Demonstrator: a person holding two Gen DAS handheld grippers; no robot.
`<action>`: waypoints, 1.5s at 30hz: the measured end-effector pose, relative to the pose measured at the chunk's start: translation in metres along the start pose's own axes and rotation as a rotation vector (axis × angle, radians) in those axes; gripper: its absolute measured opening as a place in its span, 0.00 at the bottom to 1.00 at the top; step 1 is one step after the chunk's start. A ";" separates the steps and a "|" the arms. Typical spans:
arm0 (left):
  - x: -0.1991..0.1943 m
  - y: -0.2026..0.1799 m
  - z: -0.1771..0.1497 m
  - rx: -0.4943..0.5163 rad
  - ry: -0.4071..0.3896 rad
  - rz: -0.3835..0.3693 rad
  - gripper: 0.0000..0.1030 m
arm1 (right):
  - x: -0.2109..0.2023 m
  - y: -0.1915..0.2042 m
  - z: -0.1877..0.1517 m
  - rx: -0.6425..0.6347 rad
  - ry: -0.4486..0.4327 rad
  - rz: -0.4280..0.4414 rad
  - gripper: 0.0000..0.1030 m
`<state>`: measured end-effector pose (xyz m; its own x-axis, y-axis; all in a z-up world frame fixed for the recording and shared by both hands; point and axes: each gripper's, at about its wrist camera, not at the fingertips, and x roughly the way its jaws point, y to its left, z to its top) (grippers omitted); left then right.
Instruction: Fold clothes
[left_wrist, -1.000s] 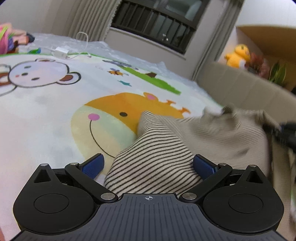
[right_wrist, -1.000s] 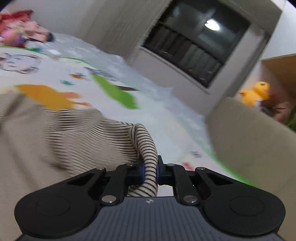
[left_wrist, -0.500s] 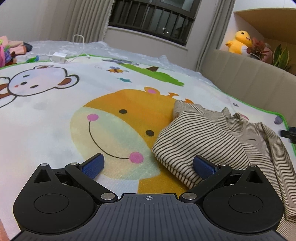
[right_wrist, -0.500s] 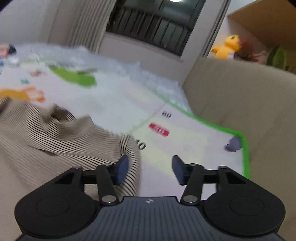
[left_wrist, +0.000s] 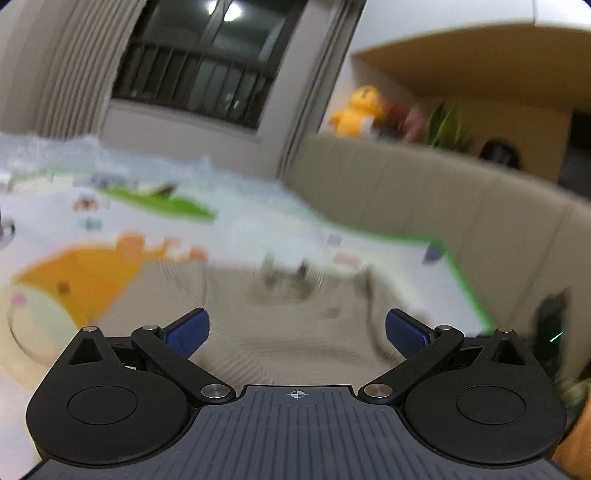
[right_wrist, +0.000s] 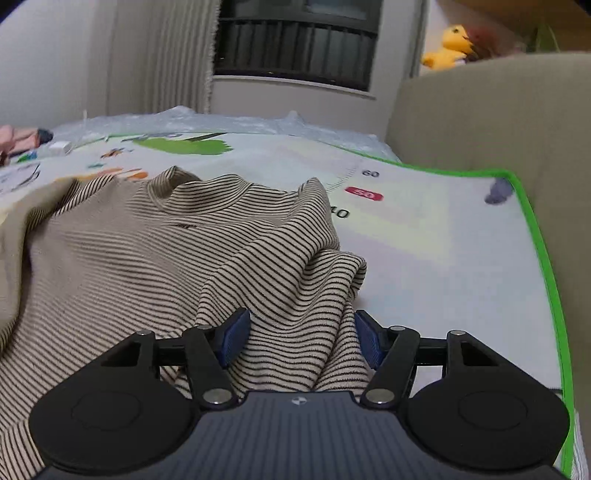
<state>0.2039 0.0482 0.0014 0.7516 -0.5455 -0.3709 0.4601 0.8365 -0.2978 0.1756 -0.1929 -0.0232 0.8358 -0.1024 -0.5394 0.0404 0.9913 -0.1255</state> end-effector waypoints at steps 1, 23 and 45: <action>0.012 0.001 -0.010 0.002 0.048 0.028 1.00 | -0.002 -0.003 -0.001 0.013 0.000 0.010 0.61; -0.031 0.031 -0.013 -0.148 0.092 0.040 1.00 | -0.020 0.003 0.008 -0.097 0.004 -0.089 0.55; -0.027 0.106 -0.011 -0.329 -0.066 0.086 1.00 | -0.089 0.011 0.032 -0.262 -0.023 0.202 0.10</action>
<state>0.2267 0.1512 -0.0302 0.8147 -0.4602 -0.3527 0.2249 0.8115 -0.5393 0.1187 -0.1703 0.0501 0.8248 0.0990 -0.5567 -0.2670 0.9360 -0.2292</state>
